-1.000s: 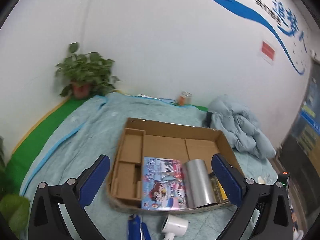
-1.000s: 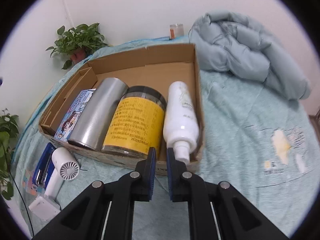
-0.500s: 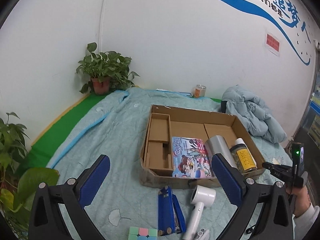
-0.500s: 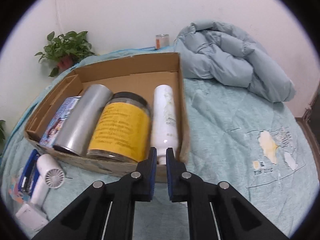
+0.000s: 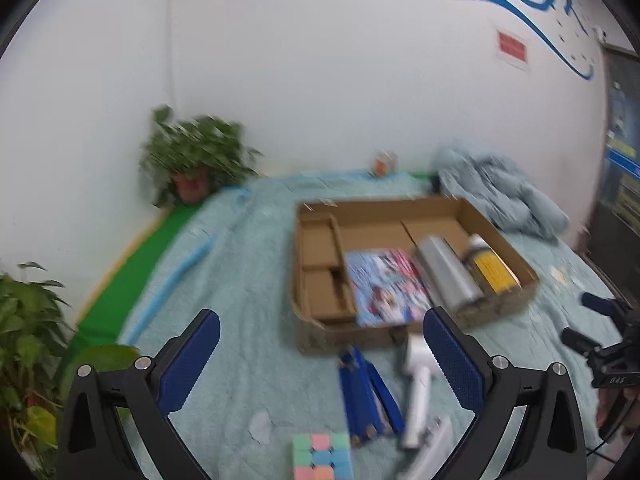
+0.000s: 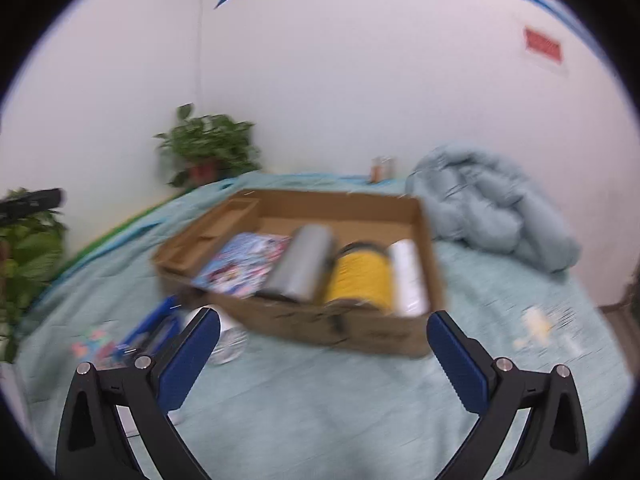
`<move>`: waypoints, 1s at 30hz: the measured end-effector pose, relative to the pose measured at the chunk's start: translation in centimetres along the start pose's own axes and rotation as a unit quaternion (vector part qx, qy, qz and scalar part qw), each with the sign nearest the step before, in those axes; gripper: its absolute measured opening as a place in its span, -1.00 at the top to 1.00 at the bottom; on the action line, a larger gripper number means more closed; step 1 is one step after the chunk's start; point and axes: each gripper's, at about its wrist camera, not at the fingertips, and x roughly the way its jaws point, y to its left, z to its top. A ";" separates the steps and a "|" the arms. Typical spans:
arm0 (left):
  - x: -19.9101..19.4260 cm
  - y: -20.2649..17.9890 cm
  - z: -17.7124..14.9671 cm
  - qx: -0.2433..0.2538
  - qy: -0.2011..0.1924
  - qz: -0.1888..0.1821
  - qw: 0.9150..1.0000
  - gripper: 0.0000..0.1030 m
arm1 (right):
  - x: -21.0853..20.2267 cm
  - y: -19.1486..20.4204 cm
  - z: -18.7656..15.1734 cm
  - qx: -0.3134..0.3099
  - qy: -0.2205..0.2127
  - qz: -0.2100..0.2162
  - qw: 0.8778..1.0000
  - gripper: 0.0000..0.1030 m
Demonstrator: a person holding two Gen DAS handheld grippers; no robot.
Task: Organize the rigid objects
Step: 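Move both grippers to the white phone stand on the quilt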
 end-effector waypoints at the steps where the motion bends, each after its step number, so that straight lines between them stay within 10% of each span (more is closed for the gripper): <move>1: 0.6 -0.4 -0.6 0.003 0.023 -0.024 0.999 -0.99 | 0.1 0.9 -0.5 0.002 0.015 0.031 0.999 -1.00; 8: 7.1 -4.4 -10.3 -0.064 0.203 -0.187 0.959 -0.63 | 1.3 6.2 -5.2 0.008 0.115 0.164 0.980 -1.00; 18: 9.4 -8.3 -14.6 -0.083 0.255 -0.205 0.941 -0.31 | 0.9 6.0 -9.5 0.042 0.179 0.176 0.967 -0.99; 25: 8.7 -13.2 -14.1 -0.090 0.293 -0.321 0.896 -0.25 | -0.7 5.9 -10.1 0.068 0.175 0.186 0.964 -0.99; 30: 7.9 -11.8 -13.0 -0.090 0.257 -0.285 0.919 -0.47 | -0.9 5.7 -10.8 0.082 0.187 0.186 0.961 -0.99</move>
